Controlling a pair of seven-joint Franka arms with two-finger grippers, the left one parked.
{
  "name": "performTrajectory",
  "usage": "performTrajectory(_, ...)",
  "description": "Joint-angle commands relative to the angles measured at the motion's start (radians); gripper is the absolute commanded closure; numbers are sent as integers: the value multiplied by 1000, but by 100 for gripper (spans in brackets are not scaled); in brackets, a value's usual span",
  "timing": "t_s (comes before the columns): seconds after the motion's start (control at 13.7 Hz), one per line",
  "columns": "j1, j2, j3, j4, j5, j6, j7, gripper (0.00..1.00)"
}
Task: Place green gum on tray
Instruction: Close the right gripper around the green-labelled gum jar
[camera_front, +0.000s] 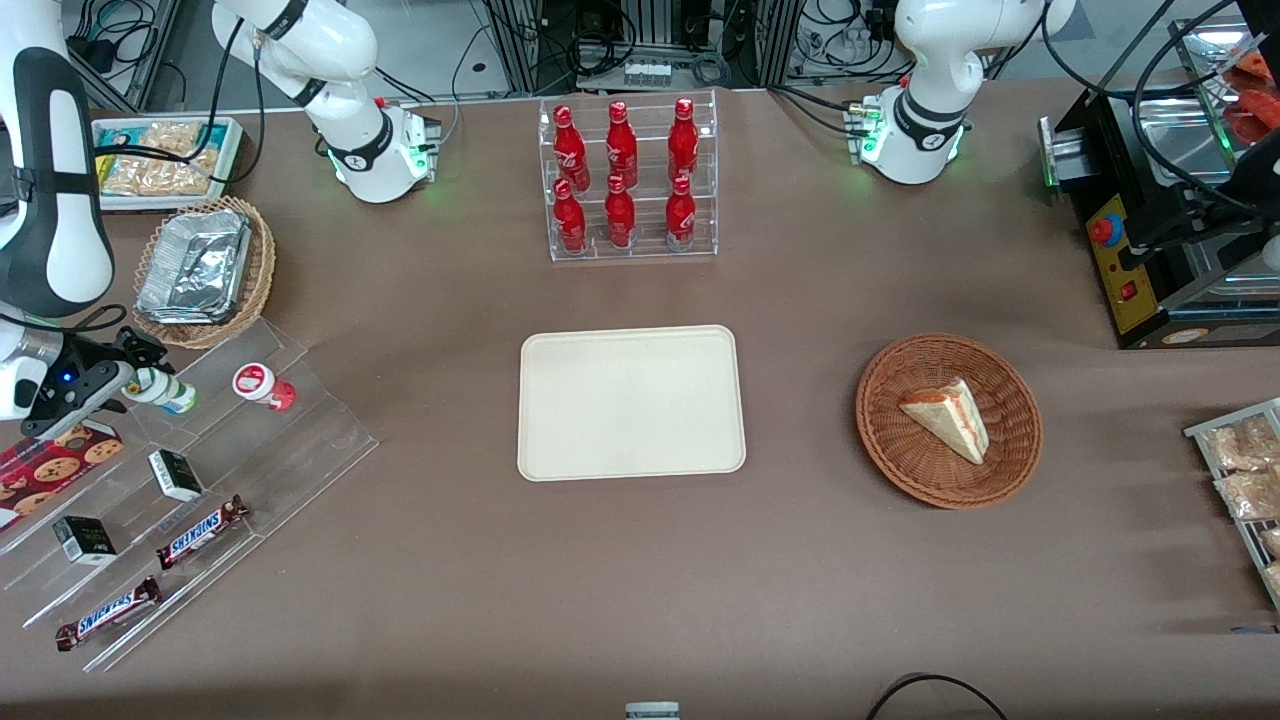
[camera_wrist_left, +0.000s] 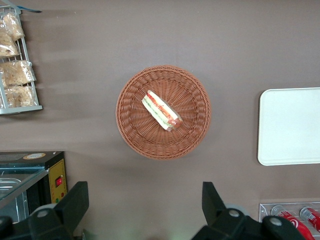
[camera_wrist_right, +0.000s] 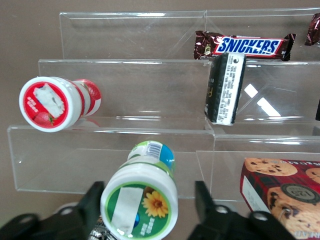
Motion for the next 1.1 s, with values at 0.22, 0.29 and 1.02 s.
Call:
performTrajectory(0.22, -15, -10, 5, -25, -11, -10, -10, 100)
performTrajectory(0.29, -10, -16, 7, -19, -11, -26, -2, 100)
performTrajectory(1.02, 190, -7, 19, 271, -12, -323, 172, 100)
